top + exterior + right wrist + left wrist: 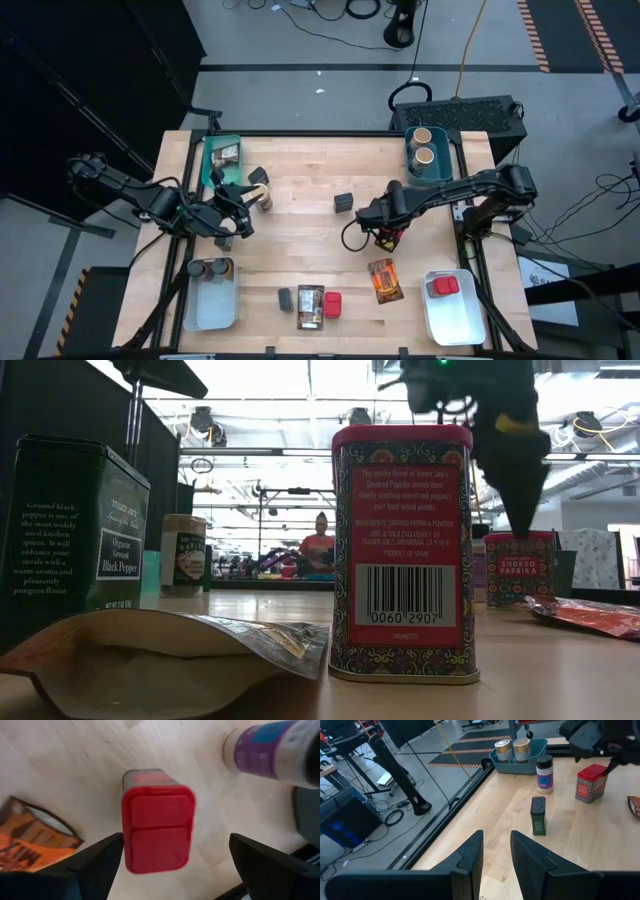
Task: Sort spices by type
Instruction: Put the top red seasoning can into the white bin
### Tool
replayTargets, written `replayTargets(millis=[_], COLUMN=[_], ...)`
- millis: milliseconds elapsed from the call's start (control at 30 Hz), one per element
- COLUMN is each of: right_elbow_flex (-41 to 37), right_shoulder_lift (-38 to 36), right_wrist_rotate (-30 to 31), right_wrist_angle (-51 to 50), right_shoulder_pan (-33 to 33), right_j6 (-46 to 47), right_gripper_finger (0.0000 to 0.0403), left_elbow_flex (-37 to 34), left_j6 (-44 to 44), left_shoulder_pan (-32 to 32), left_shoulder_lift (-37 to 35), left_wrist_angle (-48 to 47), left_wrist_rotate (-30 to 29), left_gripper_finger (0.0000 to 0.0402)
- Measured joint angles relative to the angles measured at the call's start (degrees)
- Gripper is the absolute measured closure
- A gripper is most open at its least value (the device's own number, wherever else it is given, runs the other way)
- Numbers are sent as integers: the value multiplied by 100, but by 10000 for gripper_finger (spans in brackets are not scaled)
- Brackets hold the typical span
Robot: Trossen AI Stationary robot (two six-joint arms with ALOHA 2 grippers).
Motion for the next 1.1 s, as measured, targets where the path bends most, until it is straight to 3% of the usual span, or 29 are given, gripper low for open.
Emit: replayTargets(millis=[200, 333, 633, 833, 1100], right_elbow_flex=[-645, -799, -792, -555, 497], right_shoulder_lift=[0, 0, -7, 2, -200], right_wrist_rotate=[3, -2, -302, -252, 83], right_wrist_angle=[703, 766, 843, 480, -478], right_shoulder_pan=[-3, -3, 1, -1, 112], right_j6=[-149, -170, -167, -204, -379], right_gripper_finger=[54, 78, 210, 215, 215], left_elbow_flex=[0, 0, 0, 0, -2], left_j6=[2, 1, 7, 4, 2], left_shoulder_pan=[0, 0, 0, 2, 2], left_shoulder_lift=[0, 0, 0, 0, 2], left_wrist_angle=[4, 7, 8, 11, 29], left_wrist_rotate=[1, 1, -25, -31, -45], left_gripper_finger=[301, 301, 301, 301, 301])
